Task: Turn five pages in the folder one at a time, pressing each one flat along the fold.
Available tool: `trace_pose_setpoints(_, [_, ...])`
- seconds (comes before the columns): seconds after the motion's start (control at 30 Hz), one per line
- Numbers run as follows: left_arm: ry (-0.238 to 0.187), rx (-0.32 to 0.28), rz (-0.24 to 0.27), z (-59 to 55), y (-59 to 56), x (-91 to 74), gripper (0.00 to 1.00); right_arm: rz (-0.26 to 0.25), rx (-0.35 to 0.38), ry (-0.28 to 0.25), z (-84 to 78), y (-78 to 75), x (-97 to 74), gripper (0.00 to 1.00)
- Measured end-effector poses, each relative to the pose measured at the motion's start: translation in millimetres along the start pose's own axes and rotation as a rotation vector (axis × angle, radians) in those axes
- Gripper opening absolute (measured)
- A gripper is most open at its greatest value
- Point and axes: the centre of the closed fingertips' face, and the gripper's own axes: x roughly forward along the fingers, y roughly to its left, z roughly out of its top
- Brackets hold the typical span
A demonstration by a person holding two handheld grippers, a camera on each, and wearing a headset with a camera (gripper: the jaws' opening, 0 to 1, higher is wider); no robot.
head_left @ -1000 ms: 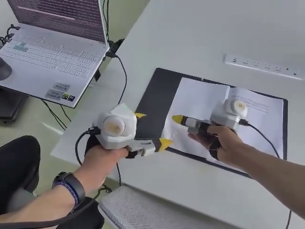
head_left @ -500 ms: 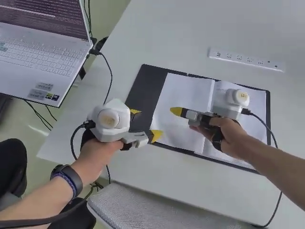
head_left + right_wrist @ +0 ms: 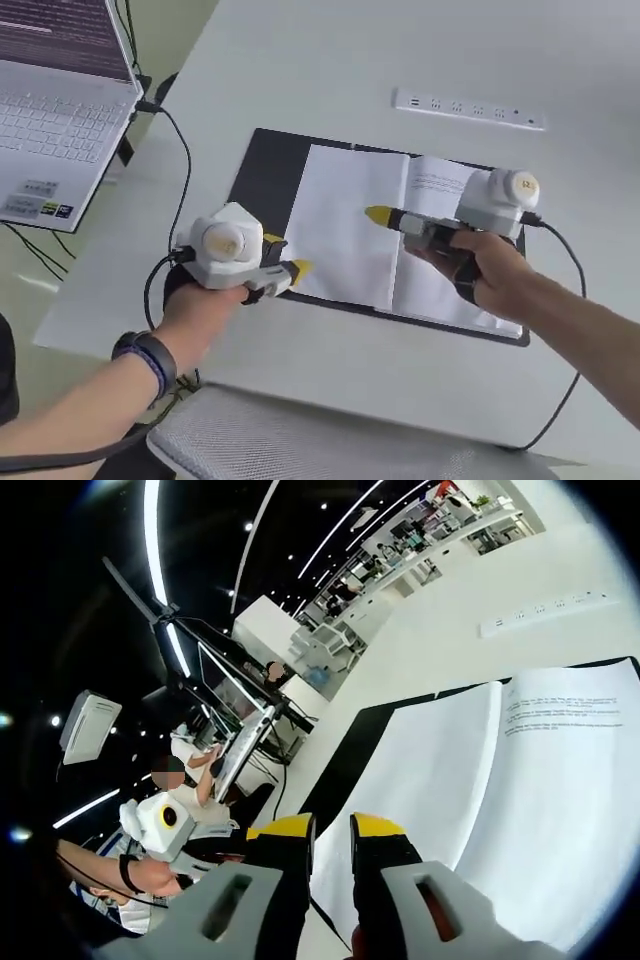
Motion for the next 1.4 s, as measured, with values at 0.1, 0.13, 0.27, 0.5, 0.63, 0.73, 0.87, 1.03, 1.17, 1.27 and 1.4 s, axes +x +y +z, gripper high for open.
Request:
trace_pose_setpoints(0.1, [0.024,-0.005,0.002,-9.2,2.0,8.9,0.22,-0.010,0.008,-0.008,-0.9,-6.0,-5.9,0.12])
trace_pose_setpoints(0.13, [0.033,-0.007,0.000,-12.1,0.4,10.6,0.21,-0.013,0.013,-0.010,-1.7,-8.2,-7.8,0.12])
trace_pose_setpoints(0.27, [0.064,-0.006,0.011,-21.3,-0.2,13.3,0.17,-0.022,0.026,-0.015,-3.7,-14.8,-12.0,0.11])
trace_pose_setpoints(0.5, [0.111,-0.001,0.043,-38.6,4.4,12.8,0.12,-0.027,0.043,-0.011,-7.8,-24.7,-12.3,0.11])
trace_pose_setpoints(0.63, [0.122,0.060,0.067,-44.2,7.7,11.0,0.07,-0.025,0.050,-0.005,-10.6,-27.5,-10.3,0.11])
trace_pose_setpoints(0.73, [0.118,0.060,0.066,-42.6,8.9,11.9,0.06,-0.023,0.048,0.002,-11.8,-29.8,-8.1,0.11])
trace_pose_setpoints(0.87, [0.126,0.092,0.063,-43.1,6.9,12.0,0.08,-0.022,0.043,0.012,-10.1,-34.2,-4.8,0.10])
trace_pose_setpoints(1.03, [0.123,0.082,0.062,-43.3,7.8,12.3,0.08,-0.025,0.028,0.029,-3.3,-43.1,-1.4,0.09])
trace_pose_setpoints(1.17, [0.124,0.077,0.053,-44.3,8.9,13.6,0.09,-0.027,0.008,0.039,3.5,-49.1,2.6,0.08])
trace_pose_setpoints(1.27, [0.121,0.066,0.049,-46.4,11.8,16.0,0.09,-0.028,0.003,0.038,7.3,-54.0,6.0,0.06])
trace_pose_setpoints(1.4, [0.122,0.060,0.051,-46.4,13.0,16.3,0.08,-0.040,0.015,0.029,12.5,-66.9,12.3,0.05])
